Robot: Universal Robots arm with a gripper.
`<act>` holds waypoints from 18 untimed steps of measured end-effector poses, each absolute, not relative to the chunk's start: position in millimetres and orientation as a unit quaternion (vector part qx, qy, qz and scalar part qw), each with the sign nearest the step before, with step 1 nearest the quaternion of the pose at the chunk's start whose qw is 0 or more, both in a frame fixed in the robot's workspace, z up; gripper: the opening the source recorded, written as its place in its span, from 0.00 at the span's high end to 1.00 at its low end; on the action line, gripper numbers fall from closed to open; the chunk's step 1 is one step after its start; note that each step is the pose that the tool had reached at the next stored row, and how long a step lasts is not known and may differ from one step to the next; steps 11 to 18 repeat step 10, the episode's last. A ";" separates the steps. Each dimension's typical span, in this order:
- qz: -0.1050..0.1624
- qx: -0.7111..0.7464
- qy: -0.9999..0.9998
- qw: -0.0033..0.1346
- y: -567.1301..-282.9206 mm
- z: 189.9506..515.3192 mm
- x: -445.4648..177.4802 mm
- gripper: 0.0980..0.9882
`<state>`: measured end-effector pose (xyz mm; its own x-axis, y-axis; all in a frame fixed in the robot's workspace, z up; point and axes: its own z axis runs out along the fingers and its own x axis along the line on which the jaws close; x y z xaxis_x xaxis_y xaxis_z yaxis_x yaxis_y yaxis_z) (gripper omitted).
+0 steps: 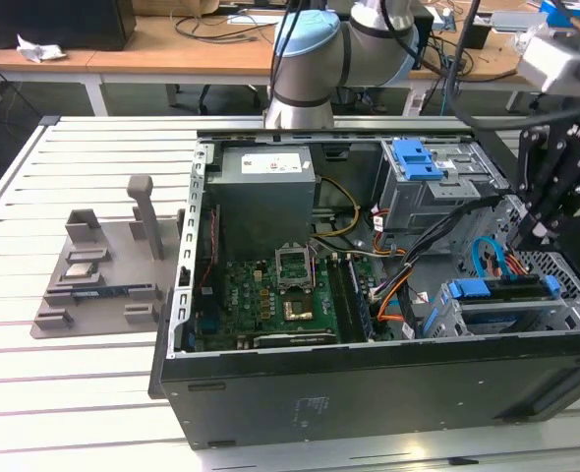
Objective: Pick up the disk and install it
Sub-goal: 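Insert the second disk wire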
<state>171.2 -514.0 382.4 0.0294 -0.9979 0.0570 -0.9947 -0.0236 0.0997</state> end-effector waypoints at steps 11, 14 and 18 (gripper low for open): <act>-0.014 0.715 -0.696 0.056 -512.0 397.8 171.2 0.99; -0.014 0.715 -0.696 0.056 -512.0 397.8 171.2 0.99; -0.014 0.715 -0.696 0.056 -512.0 397.8 171.2 0.99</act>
